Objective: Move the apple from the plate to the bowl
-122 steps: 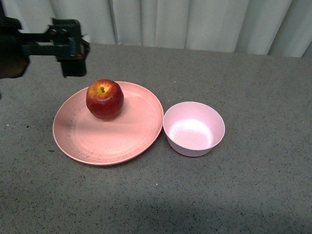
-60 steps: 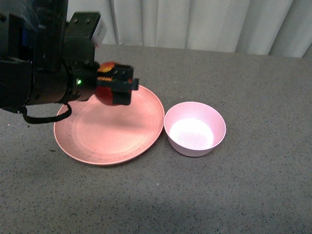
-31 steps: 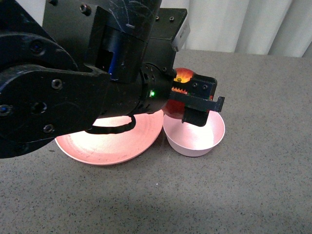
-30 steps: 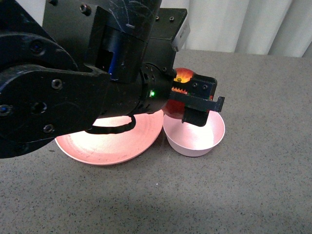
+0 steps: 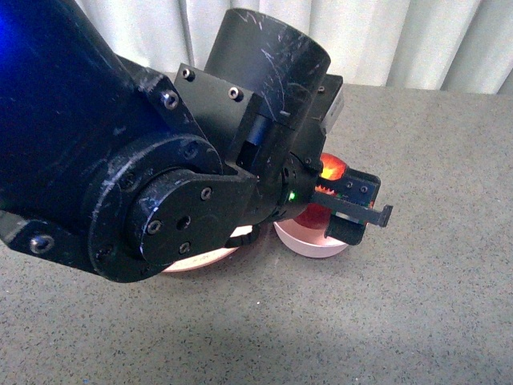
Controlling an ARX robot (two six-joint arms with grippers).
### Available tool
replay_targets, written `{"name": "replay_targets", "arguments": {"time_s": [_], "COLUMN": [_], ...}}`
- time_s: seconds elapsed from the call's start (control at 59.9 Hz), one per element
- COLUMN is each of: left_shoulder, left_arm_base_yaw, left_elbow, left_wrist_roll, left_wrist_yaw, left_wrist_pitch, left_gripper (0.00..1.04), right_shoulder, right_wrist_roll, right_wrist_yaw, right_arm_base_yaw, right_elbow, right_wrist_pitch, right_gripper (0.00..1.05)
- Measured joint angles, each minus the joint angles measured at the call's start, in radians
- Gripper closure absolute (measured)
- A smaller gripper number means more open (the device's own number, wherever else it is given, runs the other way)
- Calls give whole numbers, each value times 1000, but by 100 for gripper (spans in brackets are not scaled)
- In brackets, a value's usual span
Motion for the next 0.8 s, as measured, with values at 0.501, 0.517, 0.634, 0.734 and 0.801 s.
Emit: {"name": "replay_targets", "arguments": {"time_s": [0.501, 0.517, 0.634, 0.734, 0.801], "left_shoulder": [-116, -126, -236, -336, -402], "left_arm_base_yaw": [30, 32, 71, 121, 159], "left_elbow": [-109, -116, -206, -307, -380], "left_wrist_roll": [-40, -42, -55, -61, -68], "left_wrist_yaw": [0, -2, -32, -42, -42], "left_wrist_pitch": [83, 87, 123, 145, 150], "left_gripper": [7, 7, 7, 7, 7], "right_shoulder": [0, 0, 0, 0, 0], "right_wrist_roll": [0, 0, 0, 0, 0], "right_wrist_yaw": [0, 0, 0, 0, 0], "right_arm_base_yaw": [0, 0, 0, 0, 0], "right_elbow": [0, 0, 0, 0, 0], "right_wrist_pitch": [0, 0, 0, 0, 0], "right_gripper": [9, 9, 9, 9, 9]}}
